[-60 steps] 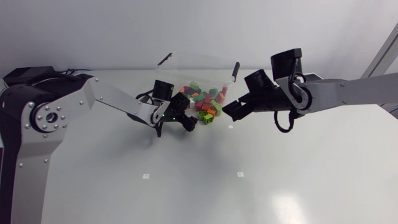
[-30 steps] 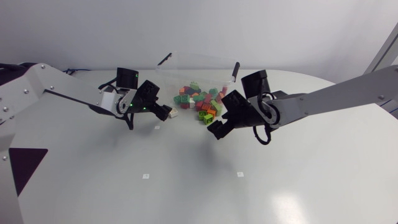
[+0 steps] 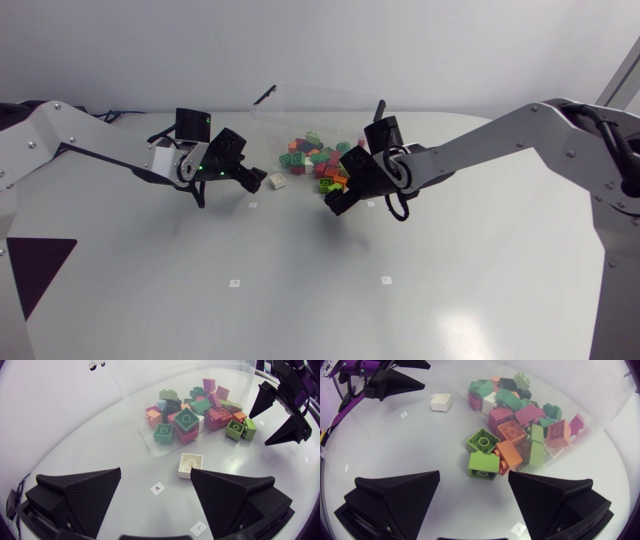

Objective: Place the duplo bricks in the container

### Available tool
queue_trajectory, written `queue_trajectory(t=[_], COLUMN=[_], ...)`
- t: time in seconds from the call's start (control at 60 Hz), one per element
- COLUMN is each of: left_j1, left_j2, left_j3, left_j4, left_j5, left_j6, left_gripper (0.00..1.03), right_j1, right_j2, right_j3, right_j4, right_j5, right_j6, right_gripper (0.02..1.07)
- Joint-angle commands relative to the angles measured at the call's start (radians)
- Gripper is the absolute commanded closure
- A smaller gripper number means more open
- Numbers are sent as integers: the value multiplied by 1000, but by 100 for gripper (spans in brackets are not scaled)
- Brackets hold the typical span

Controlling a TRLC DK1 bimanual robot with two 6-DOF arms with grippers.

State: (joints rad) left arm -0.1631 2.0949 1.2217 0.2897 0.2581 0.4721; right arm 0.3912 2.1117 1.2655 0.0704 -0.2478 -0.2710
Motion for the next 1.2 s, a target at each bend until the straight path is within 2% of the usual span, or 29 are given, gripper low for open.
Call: queue_trajectory(t=[0.0,0.117,0.183,0.267,0.383,0.4,0.433,0.483,0.583,0.65,0.683,0.967,1.183], left_j1=[14,17,17,20,22,22,22,23,23,22,20,-6,4], left_j2=[-1,11,24,37,43,43,45,48,59,65,68,119,182], left_j3=[-1,9,19,38,47,47,50,56,71,78,81,147,289], left_j4=[2,0,-3,-11,-26,-27,-32,-35,-44,-50,-53,-101,-256], left_j5=[12,12,12,12,17,18,21,23,30,41,52,69,135], left_j6=[17,19,19,19,28,30,33,34,36,37,39,69,99], left_gripper=[7,7,7,7,7,7,7,7,7,7,7,5,5], right_j1=[3,5,5,6,11,12,12,12,17,17,17,-29,-34], right_j2=[50,73,85,96,100,102,103,105,108,94,80,-102,-243], right_j3=[41,74,92,107,112,112,112,110,101,80,61,-115,-235], right_j4=[-23,-40,-50,-55,-55,-55,-54,-54,-54,-54,-50,-40,-38], right_j5=[10,18,18,22,22,22,22,21,19,19,16,2,-13], right_j6=[-17,-17,-17,-16,-16,-16,-17,-19,-22,-27,-28,-51,-59], right_gripper=[11,12,19,21,38,46,54,63,71,71,75,76,76])
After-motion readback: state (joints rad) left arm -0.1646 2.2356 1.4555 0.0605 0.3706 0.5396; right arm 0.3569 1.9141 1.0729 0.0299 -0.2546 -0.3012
